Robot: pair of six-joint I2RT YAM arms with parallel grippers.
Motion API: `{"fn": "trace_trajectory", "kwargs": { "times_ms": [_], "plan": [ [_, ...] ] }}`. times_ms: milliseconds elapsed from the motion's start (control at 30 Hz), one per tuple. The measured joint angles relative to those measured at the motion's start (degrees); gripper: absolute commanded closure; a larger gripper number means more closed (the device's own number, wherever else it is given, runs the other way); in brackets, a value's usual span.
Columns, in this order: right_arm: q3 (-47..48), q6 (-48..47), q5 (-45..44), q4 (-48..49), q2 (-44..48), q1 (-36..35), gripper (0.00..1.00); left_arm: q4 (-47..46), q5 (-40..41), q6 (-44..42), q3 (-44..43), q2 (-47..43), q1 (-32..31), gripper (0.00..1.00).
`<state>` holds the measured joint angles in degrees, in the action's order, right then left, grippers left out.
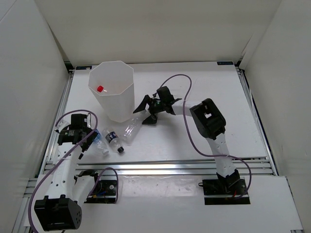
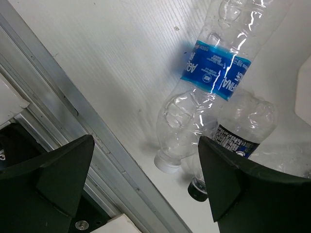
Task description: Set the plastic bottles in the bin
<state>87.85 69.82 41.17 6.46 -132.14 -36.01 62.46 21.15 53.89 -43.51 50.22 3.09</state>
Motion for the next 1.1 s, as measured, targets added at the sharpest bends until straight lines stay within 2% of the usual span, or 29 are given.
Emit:
{"fn": "trace_trajectory", "kwargs": {
  "times_ms": [67,100,200,233,333,433,500,533,567,600,633,667,700,867,1000,1100],
  "plan": [
    [0.0,0.7,0.0,0.4,-0.2,0.1,0.13,0.0,0.0,0.0,0.0,0.1,-0.2,0.01],
    [0.0,0.8,0.0,0.7,-0.4,0.2,0.24,0.0,0.0,0.0,0.0,0.3,-0.2,0.01],
    [-0.3,1.0,0.2,0.5,-0.8,0.2,0.43,0.0,-0.4,0.0,0.0,0.5,-0.2,0.01],
    [-0.3,1.0,0.8,0.5,-1.0,0.3,0.56,0.0,-0.5,0.0,0.0,0.6,-0.2,0.01],
    [-1.2,0.2,2.1,0.1,-0.9,1.1,0.76,0.0,-0.7,0.1,0.0,1.1,-0.2,0.01],
    [-4.4,-2.9,2.3,0.4,0.5,2.3,0.86,-0.1,-0.7,0.6,0.5,1.6,-0.2,0.01],
    [-7.2,-4.7,2.4,-2.4,3.1,3.1,0.87,-0.2,-0.6,1.1,1.0,1.7,-0.2,0.01],
    [-8.5,-5.8,2.3,-4.6,4.6,3.6,0.83,-0.2,-0.6,1.4,1.3,1.7,-0.2,0.01],
    [-9.5,-6.6,2.2,-6.5,6.0,3.9,0.75,-0.4,-0.6,1.7,1.6,1.7,-0.2,0.01],
    [-10.2,-7.6,1.9,-8.5,7.4,4.2,0.6,-0.4,-0.6,2.2,2.0,1.7,-0.2,0.01],
    [-10.6,-8.9,1.7,-10.6,9.0,4.6,0.4,-0.5,-0.6,2.6,2.4,1.7,-0.2,0.01],
    [-10.7,-10.3,1.3,-12.3,10.6,4.8,0.08,-0.5,-0.6,3.1,2.9,1.7,-0.2,0.01],
    [-10.5,-11.7,0.9,-13.9,12.1,4.8,0.01,-0.6,-0.6,3.4,3.3,1.7,-0.2,0.01],
    [-5.3,-20.4,-4.0,-21.4,16.7,0.5,0.01,-1.0,-0.6,5.6,5.6,1.7,-0.2,0.01],
    [-3.8,-26.6,-9.5,-25.0,19.8,-7.8,0.01,-1.6,-0.6,6.2,5.6,1.8,-0.2,0.01],
    [2.4,-32.0,-14.8,-31.1,17.3,-14.4,0.01,-1.6,-0.6,6.5,5.6,1.8,-0.2,0.01]
  ]
}}
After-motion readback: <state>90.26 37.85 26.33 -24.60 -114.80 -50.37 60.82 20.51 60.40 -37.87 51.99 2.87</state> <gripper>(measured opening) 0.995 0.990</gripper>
